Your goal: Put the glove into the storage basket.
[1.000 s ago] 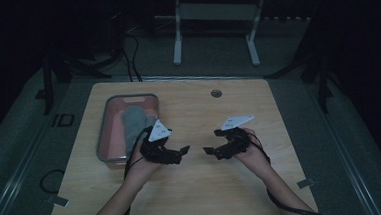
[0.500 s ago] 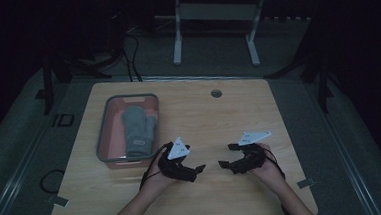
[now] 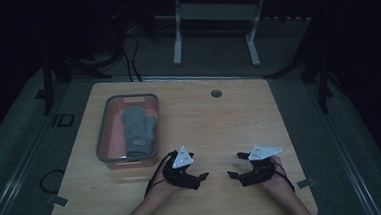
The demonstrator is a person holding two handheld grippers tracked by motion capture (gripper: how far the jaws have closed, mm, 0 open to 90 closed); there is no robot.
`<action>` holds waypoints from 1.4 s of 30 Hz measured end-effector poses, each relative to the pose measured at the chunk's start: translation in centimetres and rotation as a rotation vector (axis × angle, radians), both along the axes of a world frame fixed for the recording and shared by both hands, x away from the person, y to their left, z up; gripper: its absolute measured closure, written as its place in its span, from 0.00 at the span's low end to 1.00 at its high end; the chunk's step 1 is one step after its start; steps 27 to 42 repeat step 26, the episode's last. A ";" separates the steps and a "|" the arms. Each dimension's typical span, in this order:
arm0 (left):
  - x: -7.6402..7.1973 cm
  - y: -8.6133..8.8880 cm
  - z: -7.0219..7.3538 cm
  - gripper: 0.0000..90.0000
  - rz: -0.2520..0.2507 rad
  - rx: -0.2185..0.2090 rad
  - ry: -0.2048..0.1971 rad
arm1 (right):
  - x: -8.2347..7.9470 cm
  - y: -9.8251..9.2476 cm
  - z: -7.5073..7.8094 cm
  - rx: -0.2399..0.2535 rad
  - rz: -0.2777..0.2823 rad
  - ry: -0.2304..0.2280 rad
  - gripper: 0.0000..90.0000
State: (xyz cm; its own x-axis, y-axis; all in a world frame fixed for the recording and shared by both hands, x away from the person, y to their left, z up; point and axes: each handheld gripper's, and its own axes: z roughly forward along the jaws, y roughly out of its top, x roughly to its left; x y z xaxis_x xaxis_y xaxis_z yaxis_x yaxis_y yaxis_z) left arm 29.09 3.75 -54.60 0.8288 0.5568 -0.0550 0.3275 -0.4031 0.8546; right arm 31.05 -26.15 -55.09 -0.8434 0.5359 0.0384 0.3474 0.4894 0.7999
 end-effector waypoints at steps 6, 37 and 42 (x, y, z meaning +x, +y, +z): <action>-0.8 -0.9 -0.6 0.16 -0.026 -0.006 0.000 | -0.9 -1.6 0.0 -0.001 -0.026 -0.022 0.17; -1.4 -0.9 -1.4 0.16 -0.006 -0.027 -0.014 | -1.5 -5.5 -0.5 0.015 -0.130 -0.075 0.17; -1.4 -0.9 -1.4 0.16 -0.006 -0.027 -0.014 | -1.5 -5.5 -0.5 0.015 -0.130 -0.075 0.17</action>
